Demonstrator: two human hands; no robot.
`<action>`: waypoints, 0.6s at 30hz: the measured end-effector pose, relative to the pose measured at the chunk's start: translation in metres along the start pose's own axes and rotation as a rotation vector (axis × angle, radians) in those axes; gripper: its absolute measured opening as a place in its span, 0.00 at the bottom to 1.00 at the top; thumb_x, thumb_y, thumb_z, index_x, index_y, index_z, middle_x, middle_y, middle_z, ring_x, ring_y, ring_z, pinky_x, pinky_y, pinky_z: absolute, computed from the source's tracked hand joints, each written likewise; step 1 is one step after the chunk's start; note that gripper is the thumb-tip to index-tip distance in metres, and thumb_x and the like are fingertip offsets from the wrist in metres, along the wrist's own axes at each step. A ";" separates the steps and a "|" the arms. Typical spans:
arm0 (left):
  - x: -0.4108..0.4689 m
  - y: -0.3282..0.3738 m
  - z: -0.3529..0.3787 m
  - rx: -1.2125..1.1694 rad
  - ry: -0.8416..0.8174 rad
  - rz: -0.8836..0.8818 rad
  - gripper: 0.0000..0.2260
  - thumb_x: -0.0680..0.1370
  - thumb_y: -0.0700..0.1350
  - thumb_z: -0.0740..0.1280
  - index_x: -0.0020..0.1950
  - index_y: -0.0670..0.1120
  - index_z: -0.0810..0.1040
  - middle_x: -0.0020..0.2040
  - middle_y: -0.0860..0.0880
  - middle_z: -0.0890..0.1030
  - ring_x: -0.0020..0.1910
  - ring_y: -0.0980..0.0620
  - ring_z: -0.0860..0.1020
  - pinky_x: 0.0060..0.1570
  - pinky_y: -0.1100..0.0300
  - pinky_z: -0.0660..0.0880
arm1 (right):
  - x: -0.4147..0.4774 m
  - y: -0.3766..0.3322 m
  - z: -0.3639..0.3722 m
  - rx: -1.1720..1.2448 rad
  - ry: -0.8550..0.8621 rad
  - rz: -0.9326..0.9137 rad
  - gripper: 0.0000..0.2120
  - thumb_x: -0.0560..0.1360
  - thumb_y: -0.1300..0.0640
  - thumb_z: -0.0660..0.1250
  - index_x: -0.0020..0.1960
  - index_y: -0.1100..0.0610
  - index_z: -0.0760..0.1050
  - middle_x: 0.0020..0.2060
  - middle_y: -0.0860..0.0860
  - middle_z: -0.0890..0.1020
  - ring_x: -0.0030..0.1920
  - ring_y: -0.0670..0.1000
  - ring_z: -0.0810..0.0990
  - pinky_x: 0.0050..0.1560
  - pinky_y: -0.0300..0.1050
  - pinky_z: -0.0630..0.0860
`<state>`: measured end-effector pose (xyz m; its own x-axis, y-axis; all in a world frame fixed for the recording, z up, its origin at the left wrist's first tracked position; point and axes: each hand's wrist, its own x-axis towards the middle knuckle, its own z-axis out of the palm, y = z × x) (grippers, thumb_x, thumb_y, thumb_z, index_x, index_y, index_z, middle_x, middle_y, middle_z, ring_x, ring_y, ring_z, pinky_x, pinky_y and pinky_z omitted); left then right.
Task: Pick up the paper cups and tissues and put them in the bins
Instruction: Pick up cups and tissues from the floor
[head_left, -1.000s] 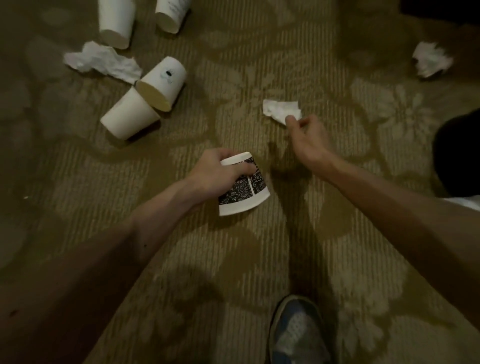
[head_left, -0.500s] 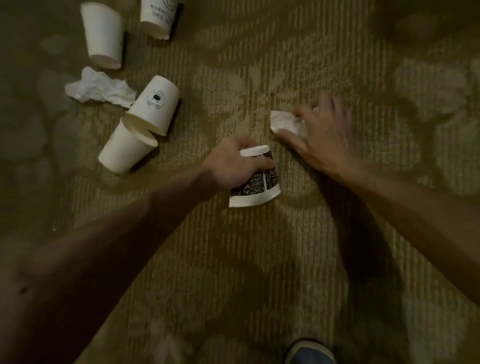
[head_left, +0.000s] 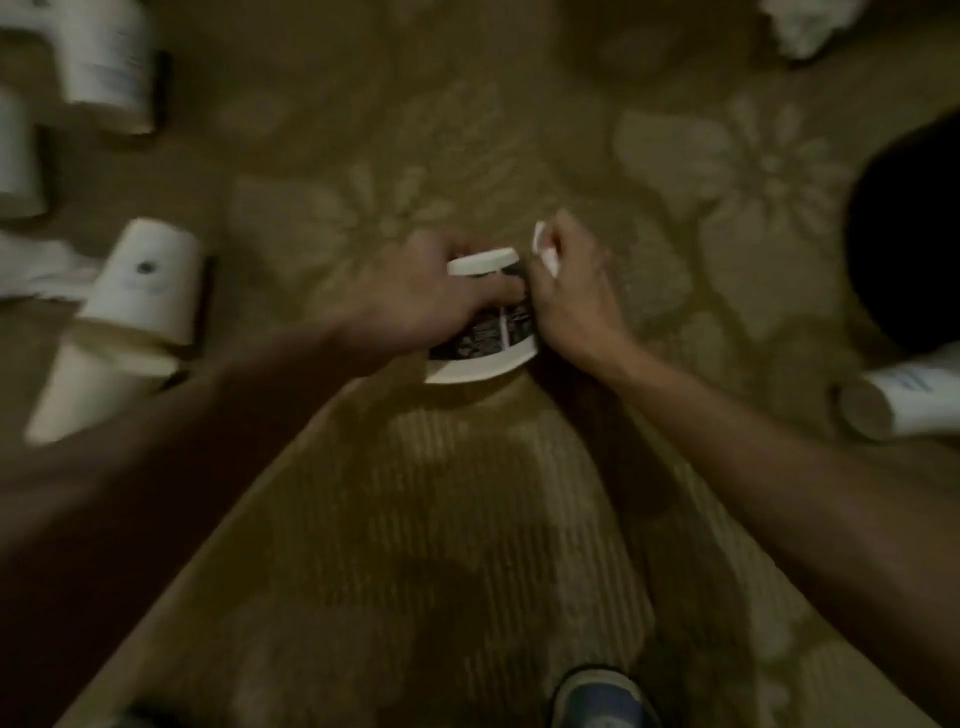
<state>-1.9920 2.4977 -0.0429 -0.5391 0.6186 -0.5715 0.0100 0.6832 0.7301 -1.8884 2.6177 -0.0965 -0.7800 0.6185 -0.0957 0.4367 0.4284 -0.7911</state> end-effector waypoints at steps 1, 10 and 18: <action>0.005 0.007 0.009 0.053 -0.070 0.036 0.06 0.73 0.52 0.74 0.47 0.53 0.81 0.38 0.57 0.84 0.37 0.63 0.81 0.32 0.70 0.75 | -0.014 0.009 -0.018 0.015 -0.012 0.048 0.05 0.80 0.57 0.60 0.47 0.50 0.65 0.38 0.43 0.72 0.37 0.37 0.71 0.35 0.38 0.64; 0.020 0.083 0.126 0.193 -0.419 0.257 0.07 0.74 0.52 0.73 0.50 0.53 0.81 0.44 0.55 0.83 0.42 0.59 0.81 0.34 0.64 0.75 | -0.144 0.088 -0.167 -0.078 0.659 0.539 0.21 0.81 0.43 0.58 0.36 0.52 0.77 0.31 0.46 0.80 0.37 0.48 0.79 0.38 0.42 0.73; 0.009 0.105 0.172 0.195 -0.439 0.244 0.13 0.73 0.55 0.74 0.55 0.51 0.82 0.47 0.53 0.83 0.46 0.55 0.82 0.37 0.61 0.75 | -0.162 0.113 -0.192 0.382 0.799 0.979 0.24 0.71 0.28 0.63 0.39 0.50 0.73 0.34 0.44 0.74 0.36 0.42 0.72 0.36 0.41 0.68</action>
<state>-1.8507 2.6419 -0.0362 -0.0987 0.8439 -0.5274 0.2699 0.5328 0.8020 -1.6269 2.6925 -0.0543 0.3192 0.8365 -0.4454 0.4092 -0.5456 -0.7313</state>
